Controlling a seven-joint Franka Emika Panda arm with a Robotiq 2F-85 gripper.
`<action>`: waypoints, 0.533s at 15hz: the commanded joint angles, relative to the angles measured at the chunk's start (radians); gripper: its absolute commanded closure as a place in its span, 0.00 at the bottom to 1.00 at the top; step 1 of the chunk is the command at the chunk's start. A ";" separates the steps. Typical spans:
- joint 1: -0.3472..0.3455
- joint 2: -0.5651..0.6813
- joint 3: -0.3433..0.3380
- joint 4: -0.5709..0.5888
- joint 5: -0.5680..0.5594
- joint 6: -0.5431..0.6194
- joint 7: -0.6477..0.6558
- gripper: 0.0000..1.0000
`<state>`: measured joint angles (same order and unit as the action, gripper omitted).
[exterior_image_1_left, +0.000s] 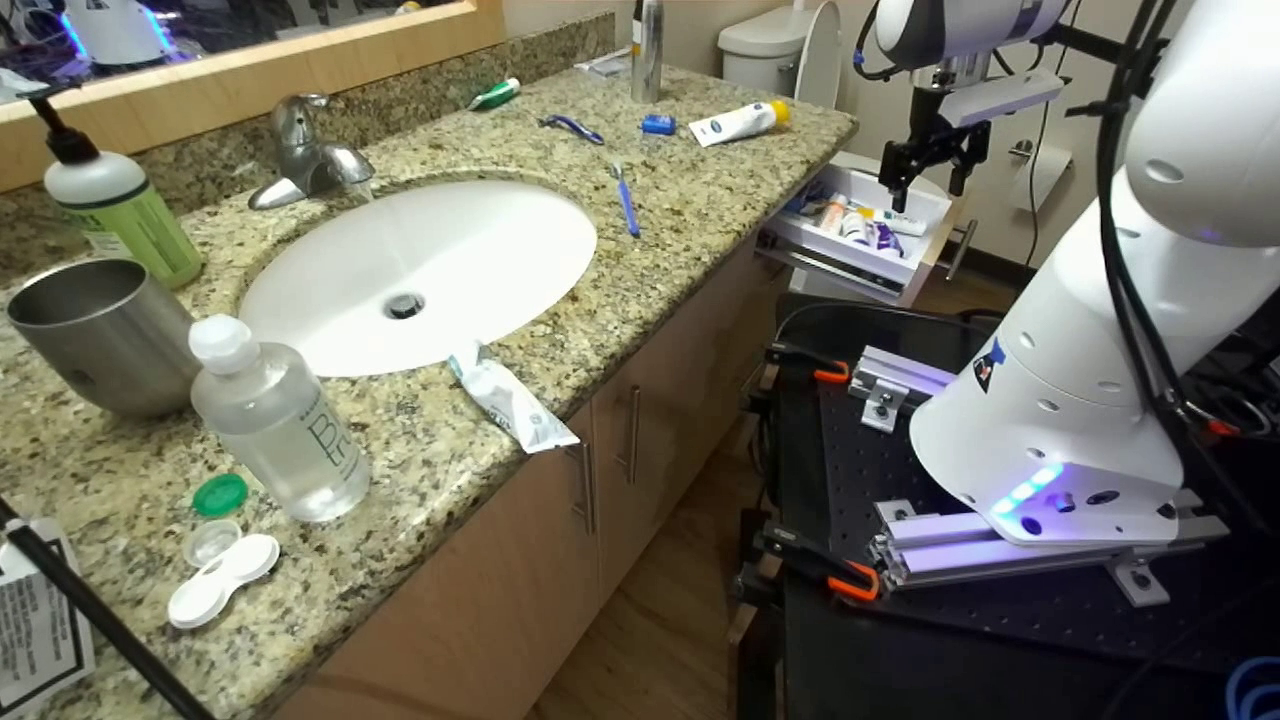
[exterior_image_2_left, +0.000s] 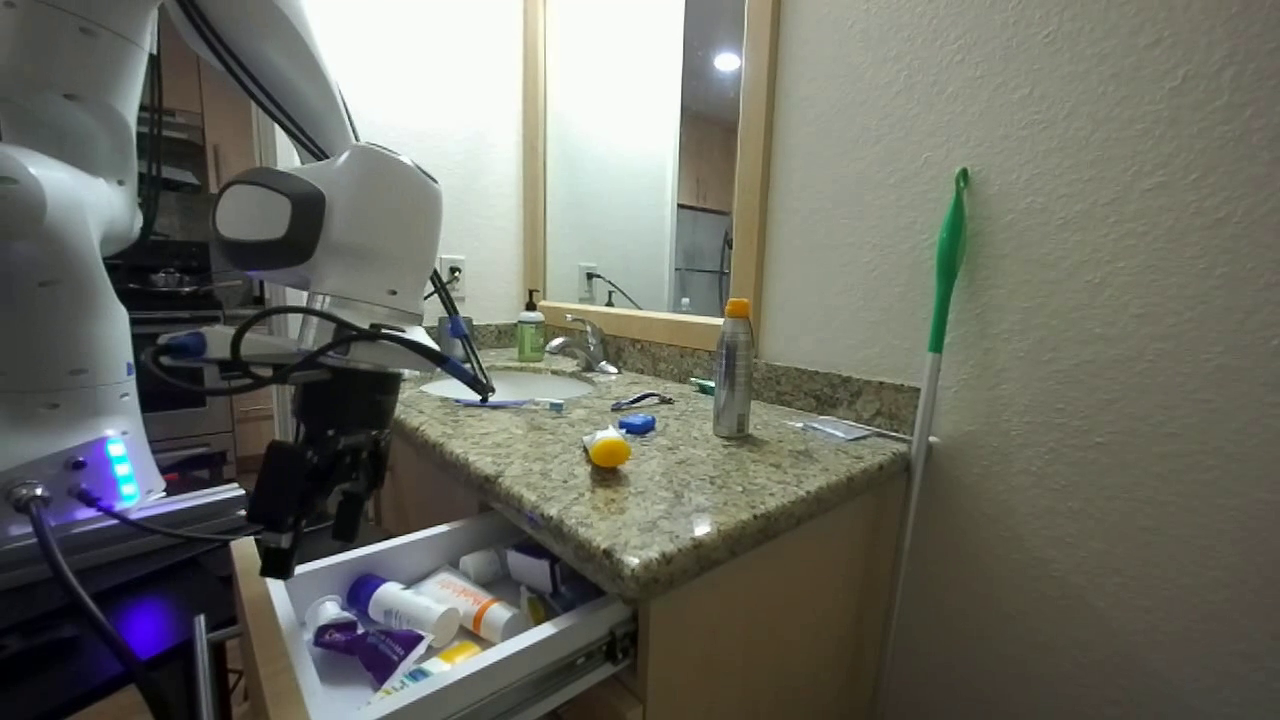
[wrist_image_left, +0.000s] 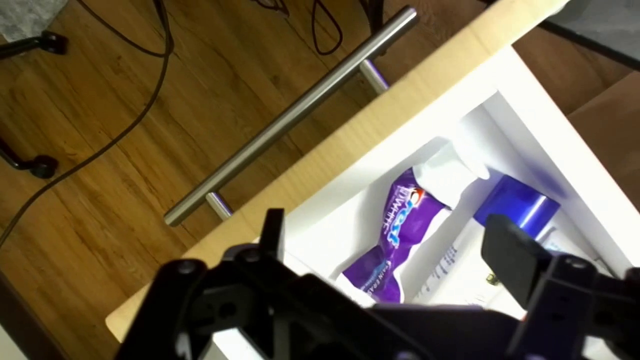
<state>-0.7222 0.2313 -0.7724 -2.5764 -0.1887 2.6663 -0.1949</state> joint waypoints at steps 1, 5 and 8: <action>-0.004 0.001 0.000 0.003 0.004 -0.001 -0.003 0.00; 0.052 0.027 -0.094 -0.021 -0.070 0.019 0.199 0.00; 0.057 0.003 -0.196 -0.087 -0.091 0.049 0.235 0.00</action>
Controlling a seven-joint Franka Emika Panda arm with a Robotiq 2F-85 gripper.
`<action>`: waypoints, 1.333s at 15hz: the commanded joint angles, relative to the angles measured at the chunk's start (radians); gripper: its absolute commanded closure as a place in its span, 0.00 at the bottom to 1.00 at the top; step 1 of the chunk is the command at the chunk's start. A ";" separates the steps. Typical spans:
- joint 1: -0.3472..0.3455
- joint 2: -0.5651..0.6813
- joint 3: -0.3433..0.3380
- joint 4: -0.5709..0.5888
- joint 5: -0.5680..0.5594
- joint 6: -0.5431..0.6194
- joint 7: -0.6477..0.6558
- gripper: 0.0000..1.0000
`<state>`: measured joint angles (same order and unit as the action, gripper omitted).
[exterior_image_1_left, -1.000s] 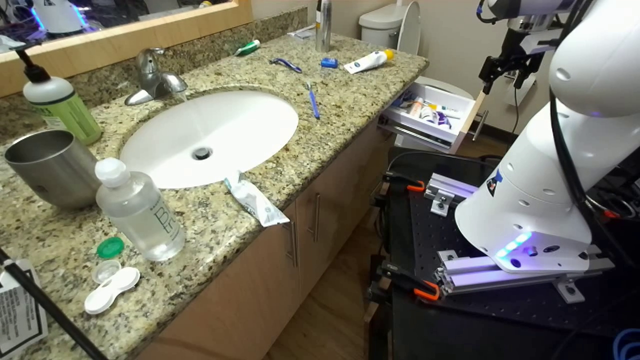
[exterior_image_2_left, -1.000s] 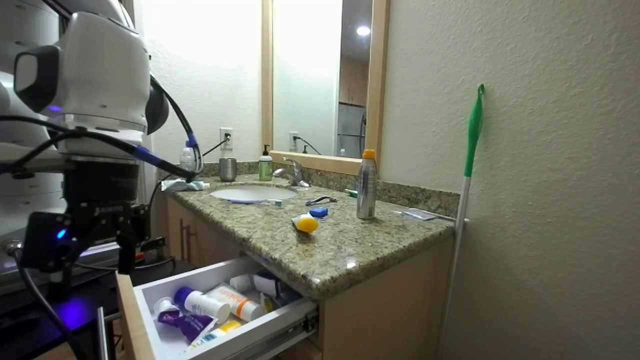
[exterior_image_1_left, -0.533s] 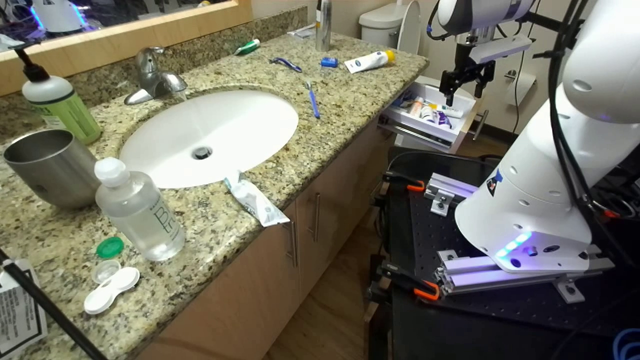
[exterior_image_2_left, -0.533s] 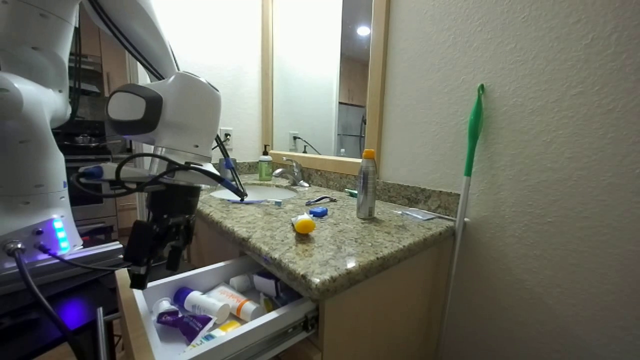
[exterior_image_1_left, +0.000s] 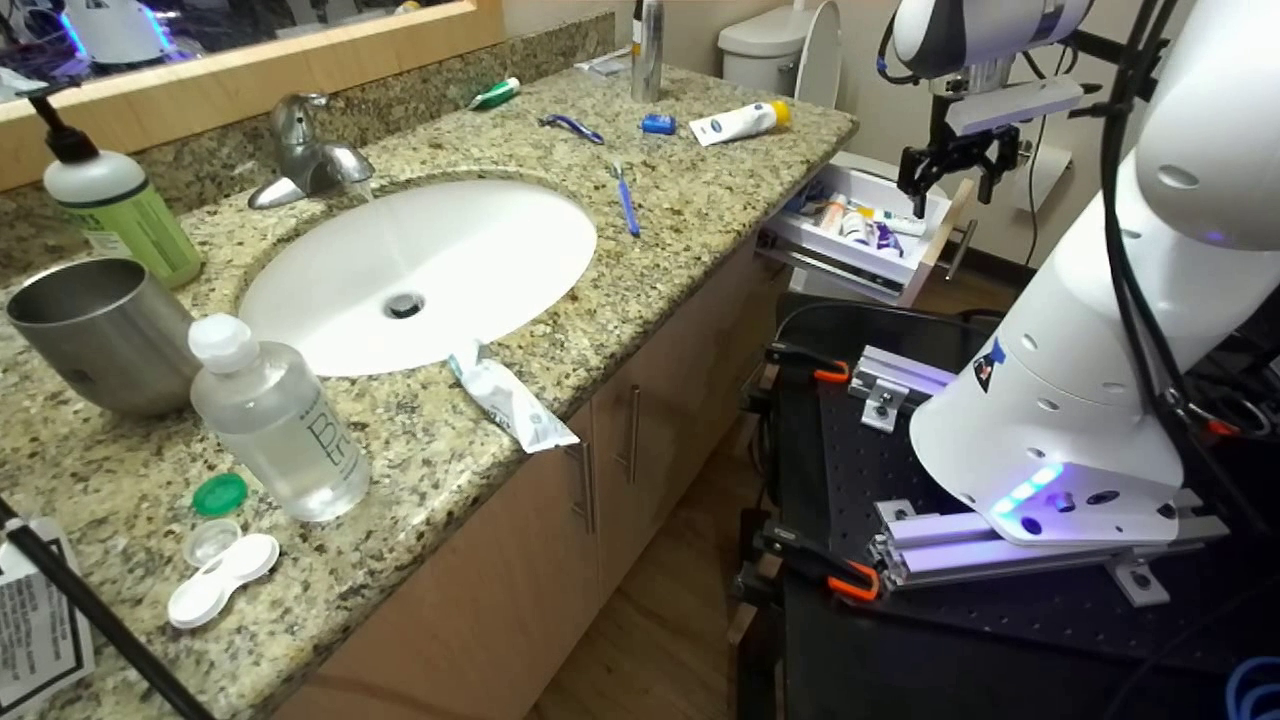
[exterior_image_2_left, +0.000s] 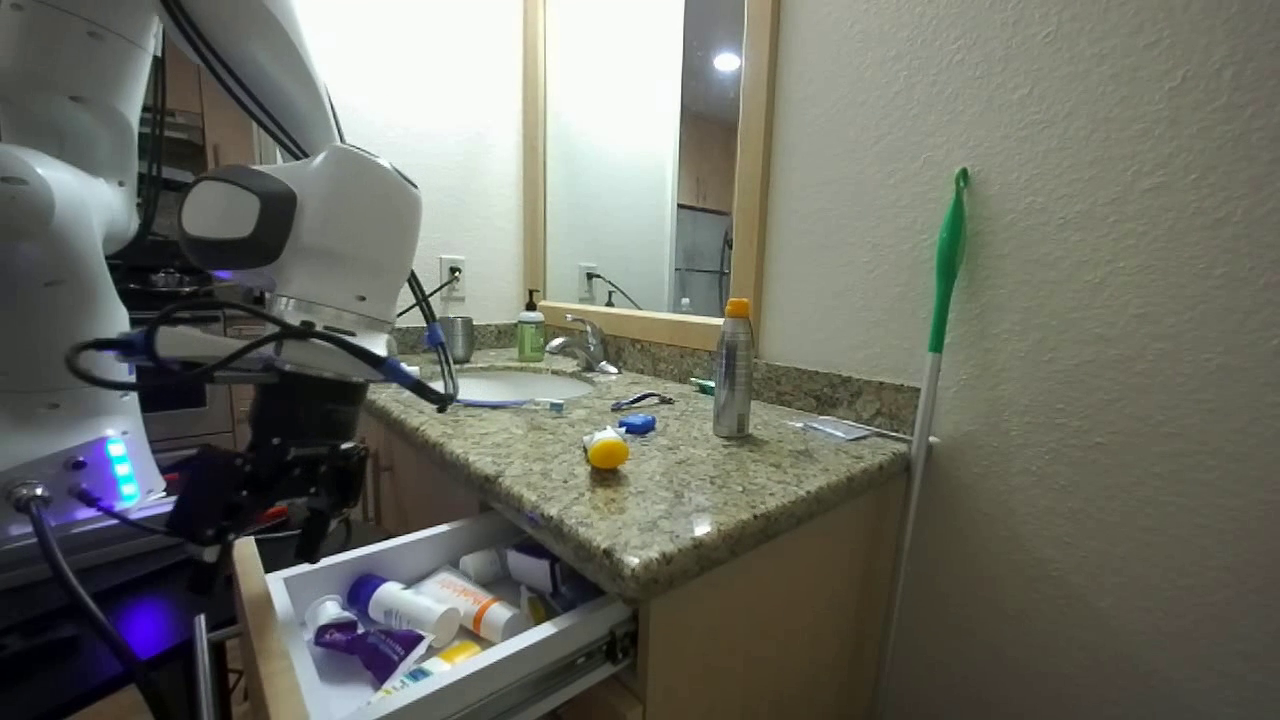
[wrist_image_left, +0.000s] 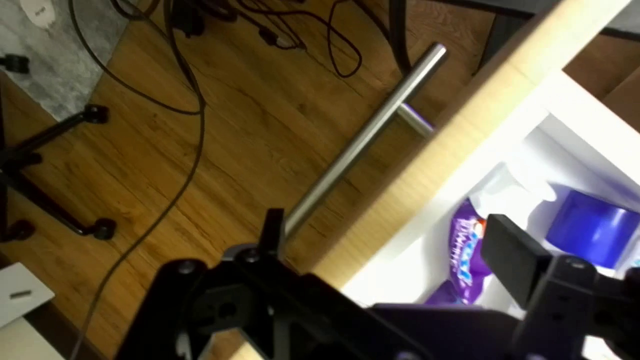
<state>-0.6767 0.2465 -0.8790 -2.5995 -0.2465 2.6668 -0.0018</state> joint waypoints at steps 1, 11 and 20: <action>0.016 -0.021 -0.130 -0.077 -0.033 0.055 0.052 0.00; 0.072 0.061 -0.119 -0.051 0.101 -0.001 0.071 0.00; 0.092 0.078 -0.046 0.047 0.183 -0.128 0.062 0.00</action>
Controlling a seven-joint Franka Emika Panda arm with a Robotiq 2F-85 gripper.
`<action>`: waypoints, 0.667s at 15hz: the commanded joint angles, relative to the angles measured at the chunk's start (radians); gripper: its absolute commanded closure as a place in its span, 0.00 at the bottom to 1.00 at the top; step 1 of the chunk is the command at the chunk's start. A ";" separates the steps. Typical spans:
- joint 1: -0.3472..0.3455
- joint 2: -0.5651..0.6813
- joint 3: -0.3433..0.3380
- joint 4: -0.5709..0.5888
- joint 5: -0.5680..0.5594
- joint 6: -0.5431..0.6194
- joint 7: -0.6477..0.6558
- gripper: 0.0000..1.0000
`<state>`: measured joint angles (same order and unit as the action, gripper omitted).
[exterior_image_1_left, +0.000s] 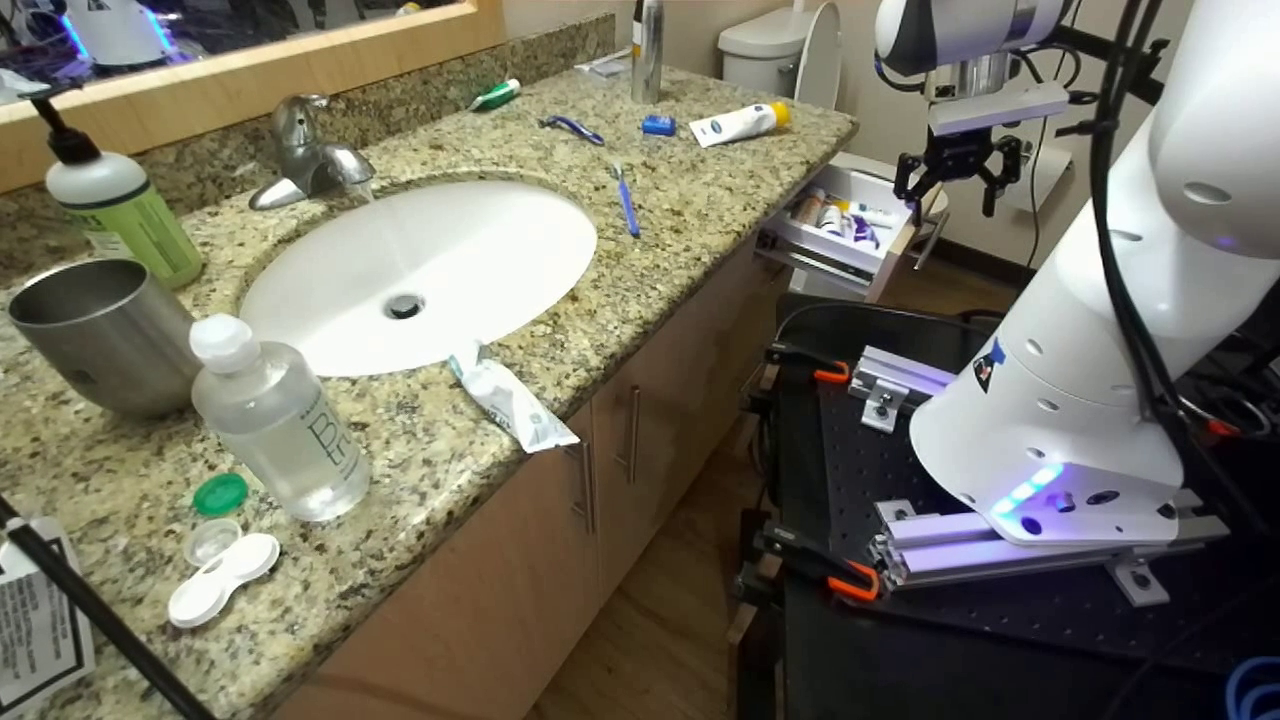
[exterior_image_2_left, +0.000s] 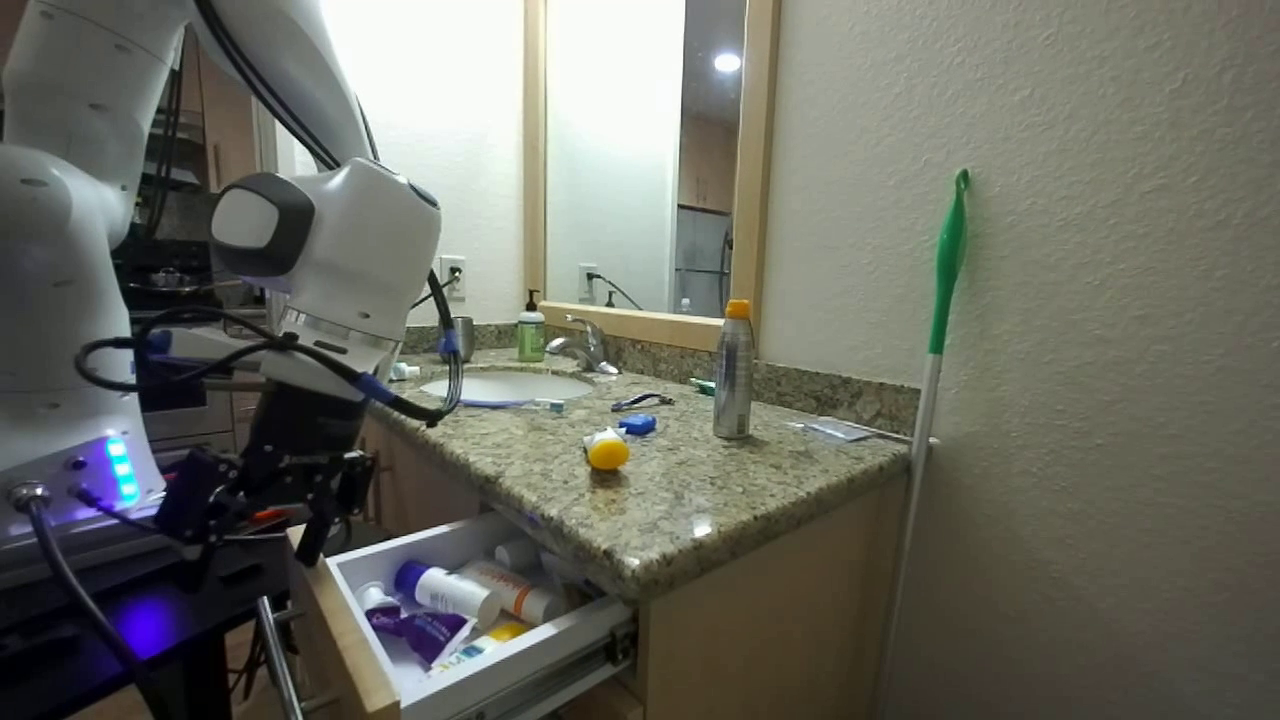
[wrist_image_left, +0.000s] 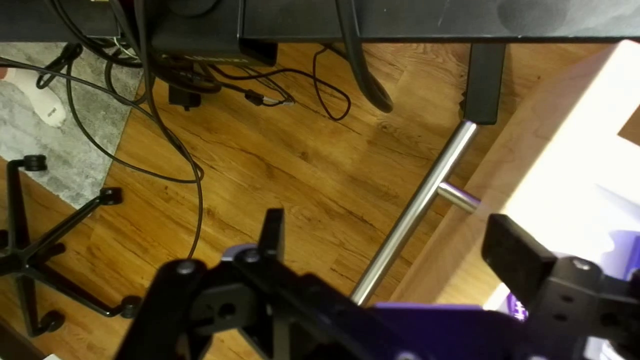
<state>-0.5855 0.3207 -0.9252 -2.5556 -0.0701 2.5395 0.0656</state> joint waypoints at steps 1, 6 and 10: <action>0.000 0.004 0.000 0.003 0.007 -0.001 -0.005 0.00; 0.006 -0.053 -0.089 -0.033 -0.088 -0.001 -0.052 0.00; 0.006 -0.008 -0.137 -0.010 -0.097 -0.002 -0.041 0.00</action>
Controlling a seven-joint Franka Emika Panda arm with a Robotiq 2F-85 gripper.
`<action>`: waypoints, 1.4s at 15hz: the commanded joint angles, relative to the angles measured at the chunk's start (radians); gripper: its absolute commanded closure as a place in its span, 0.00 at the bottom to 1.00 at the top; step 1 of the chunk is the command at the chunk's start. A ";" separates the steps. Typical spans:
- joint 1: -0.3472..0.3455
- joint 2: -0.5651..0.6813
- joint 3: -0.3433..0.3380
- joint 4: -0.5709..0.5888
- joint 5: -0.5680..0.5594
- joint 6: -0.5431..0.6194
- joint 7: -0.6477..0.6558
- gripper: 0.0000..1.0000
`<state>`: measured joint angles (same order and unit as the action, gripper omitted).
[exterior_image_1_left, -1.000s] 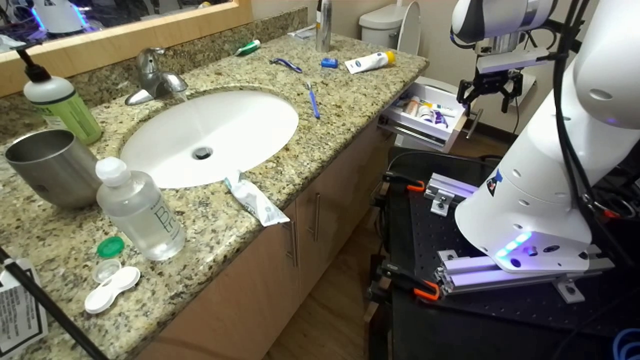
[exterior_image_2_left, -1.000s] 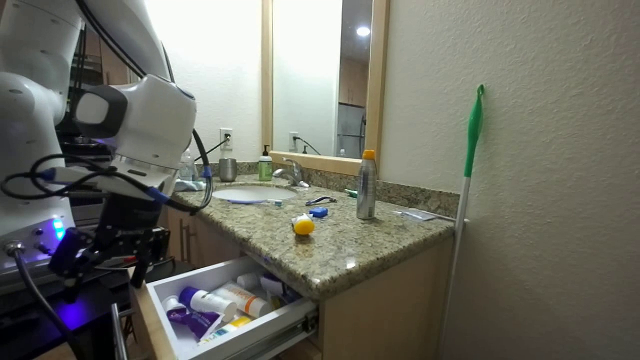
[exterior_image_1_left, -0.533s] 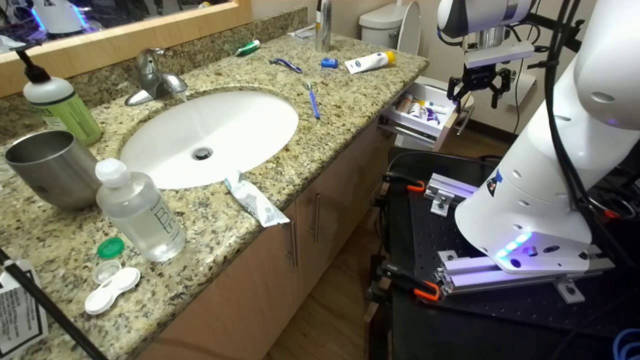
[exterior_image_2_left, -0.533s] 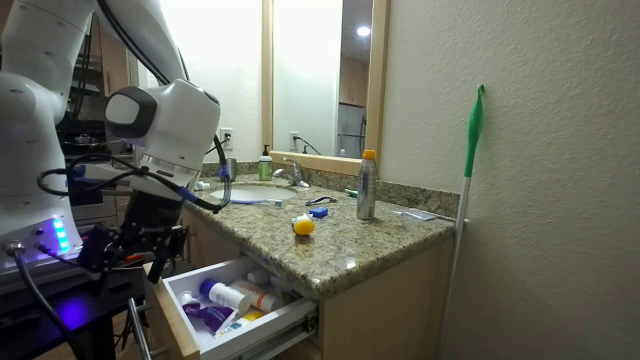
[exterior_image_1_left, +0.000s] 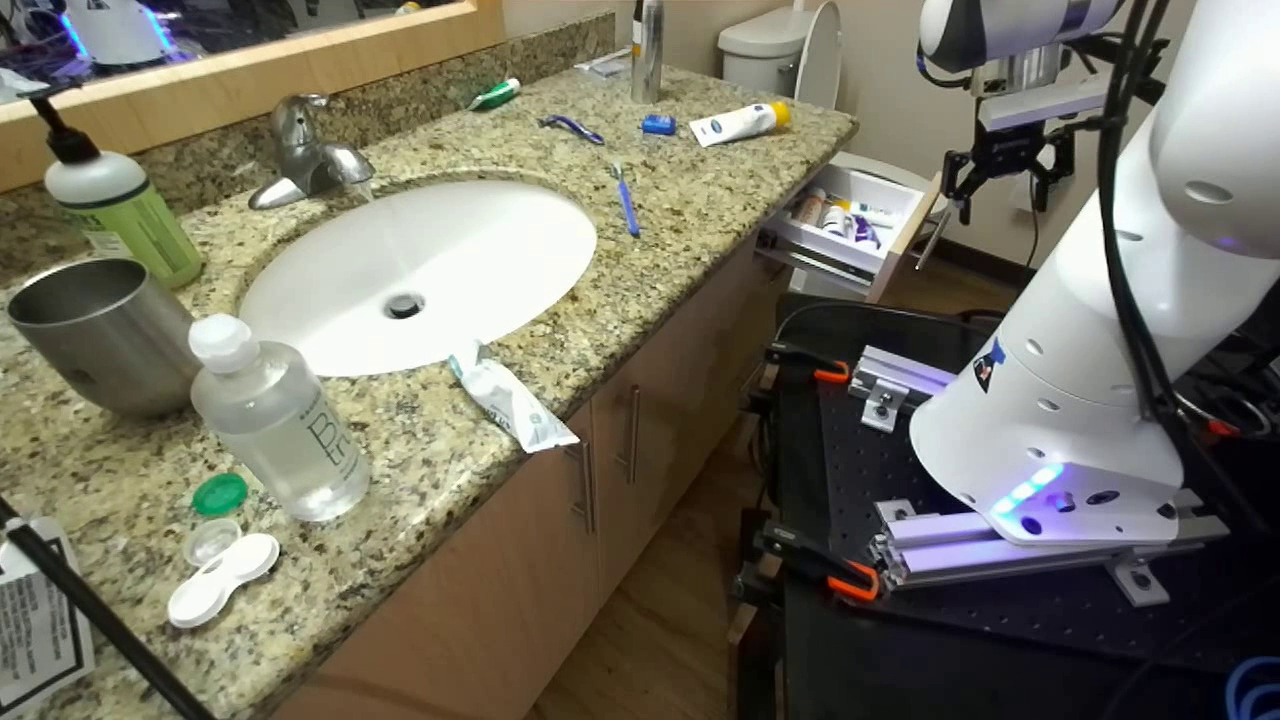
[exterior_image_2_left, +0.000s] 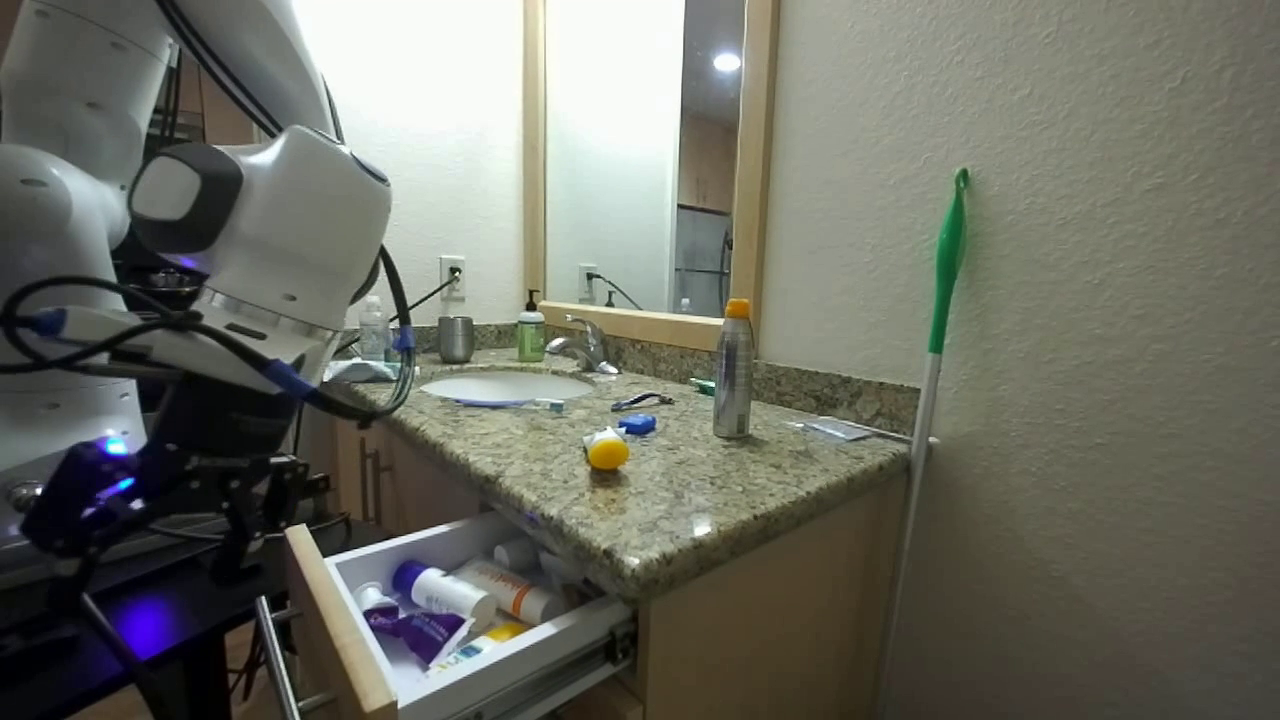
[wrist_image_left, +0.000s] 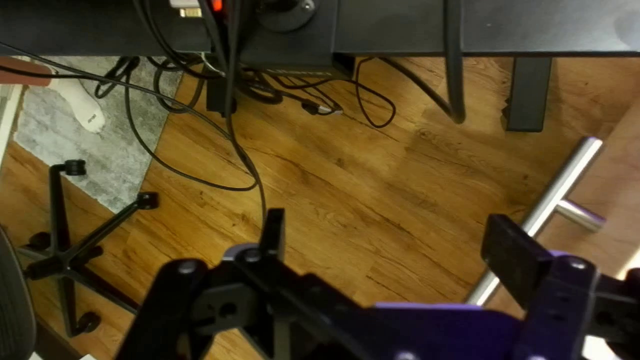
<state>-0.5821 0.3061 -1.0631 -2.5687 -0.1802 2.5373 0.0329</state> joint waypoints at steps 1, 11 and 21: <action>0.002 0.003 -0.024 0.002 0.002 -0.001 -0.014 0.00; -0.045 0.087 0.220 0.047 0.280 0.038 0.046 0.00; -0.278 0.066 0.457 0.070 0.637 0.262 -0.062 0.00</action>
<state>-0.7565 0.3280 -0.7073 -2.5232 0.3731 2.7151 0.0071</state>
